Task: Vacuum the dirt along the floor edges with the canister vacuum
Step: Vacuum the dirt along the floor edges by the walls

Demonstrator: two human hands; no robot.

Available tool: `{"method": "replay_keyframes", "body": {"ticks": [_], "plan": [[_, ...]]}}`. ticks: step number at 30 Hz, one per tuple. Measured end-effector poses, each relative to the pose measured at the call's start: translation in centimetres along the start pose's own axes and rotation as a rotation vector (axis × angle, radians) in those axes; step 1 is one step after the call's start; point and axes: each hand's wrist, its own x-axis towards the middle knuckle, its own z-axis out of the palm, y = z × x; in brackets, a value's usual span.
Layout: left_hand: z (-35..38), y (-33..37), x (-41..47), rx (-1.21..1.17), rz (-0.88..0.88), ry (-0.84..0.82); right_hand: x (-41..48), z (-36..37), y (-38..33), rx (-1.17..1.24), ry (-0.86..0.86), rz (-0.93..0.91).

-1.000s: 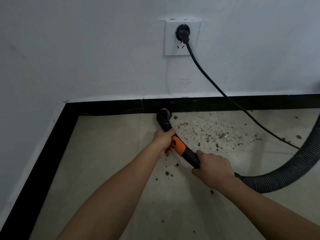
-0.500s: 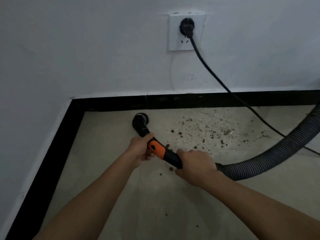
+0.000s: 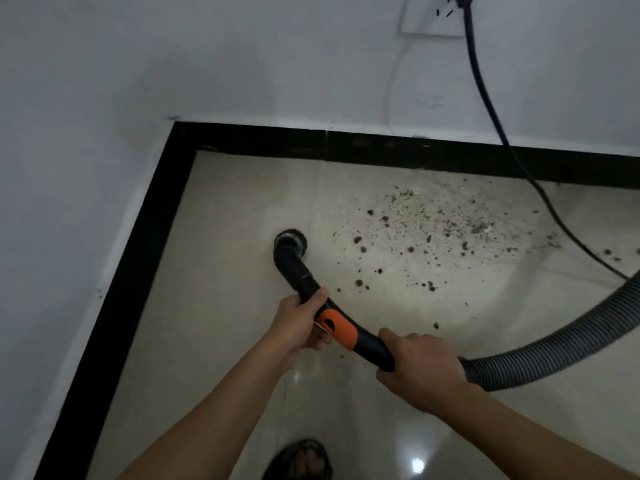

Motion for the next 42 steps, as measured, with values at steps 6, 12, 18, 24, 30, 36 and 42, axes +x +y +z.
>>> {"method": "replay_keyframes", "body": {"ticks": [6, 12, 18, 24, 30, 36, 42], "plan": [[-0.3, -2.8, -1.7, -0.013, 0.012, 0.169, 0.0, 3.2, 0.2, 0.029, 0.040, -0.151], [3.9, -7.3, -7.0, -0.147, -0.179, 0.135, -6.8, 3.0, 3.4, -0.003, -0.032, -0.248], [8.8, -11.0, -10.9, -0.256, -0.249, 0.054, -12.6, 3.0, 7.2, -0.071, -0.099, -0.293], [12.2, -12.2, -11.9, -0.294, -0.279, -0.005, -15.7, 3.5, 10.1, -0.107, -0.114, -0.250], [11.3, -7.3, -7.3, -0.204, -0.135, -0.004, -11.2, 2.8, 9.1, -0.043, -0.005, -0.123], [12.1, -3.0, -2.8, -0.090, -0.036, -0.007, -8.1, 2.1, 9.5, -0.017, 0.100, 0.006], [14.1, 0.5, -0.4, -0.057, 0.048, 0.016, -5.5, 0.4, 10.8, 0.023, 0.121, 0.079]]}}
